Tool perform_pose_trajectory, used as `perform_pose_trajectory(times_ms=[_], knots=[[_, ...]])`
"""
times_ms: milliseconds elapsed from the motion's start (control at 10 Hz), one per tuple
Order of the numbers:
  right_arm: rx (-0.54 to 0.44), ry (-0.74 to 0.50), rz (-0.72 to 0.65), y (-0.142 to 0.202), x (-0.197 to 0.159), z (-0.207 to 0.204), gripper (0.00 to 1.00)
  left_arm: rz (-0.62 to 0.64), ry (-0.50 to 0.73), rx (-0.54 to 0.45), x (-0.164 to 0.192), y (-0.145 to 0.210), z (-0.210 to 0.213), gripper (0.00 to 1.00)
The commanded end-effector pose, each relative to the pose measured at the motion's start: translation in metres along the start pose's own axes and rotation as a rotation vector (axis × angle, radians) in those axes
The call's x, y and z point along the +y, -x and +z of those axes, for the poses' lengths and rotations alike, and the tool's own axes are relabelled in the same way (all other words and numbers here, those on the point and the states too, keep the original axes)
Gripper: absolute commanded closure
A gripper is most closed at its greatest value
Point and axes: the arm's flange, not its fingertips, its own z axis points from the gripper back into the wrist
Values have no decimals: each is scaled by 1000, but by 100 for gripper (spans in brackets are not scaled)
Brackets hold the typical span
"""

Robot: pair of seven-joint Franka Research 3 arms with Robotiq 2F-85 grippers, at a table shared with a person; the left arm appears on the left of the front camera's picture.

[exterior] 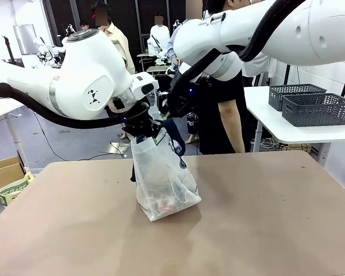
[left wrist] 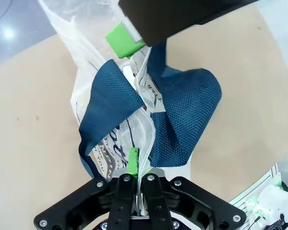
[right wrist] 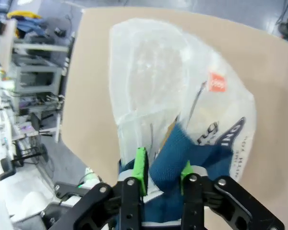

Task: Transfer purchased items from the store into the shopping bag.
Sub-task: Move the Reusable shopping bag to the right side of the table.

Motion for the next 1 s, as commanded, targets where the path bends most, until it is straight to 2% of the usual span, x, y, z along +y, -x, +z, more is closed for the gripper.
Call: perform_pose_trajectory(times_ms=[0,200,400,600,800,900], knots=[[-6,-56,14,28,-10,13,4,16,10,-2,1,-1,2,100],[-36,-89,32,41,-15,32,0,16,10,-2,1,-1,2,100],[16,-120,112,60,-16,54,0,16,10,-2,1,-1,2,100],[178,-44,250,85,-24,80,0,16,10,-2,1,-1,2,100],[214,53,365,112,-38,105,0,16,10,-2,1,-1,2,100],[220,126,520,125,-43,113,0,16,10,-2,1,-1,2,100]])
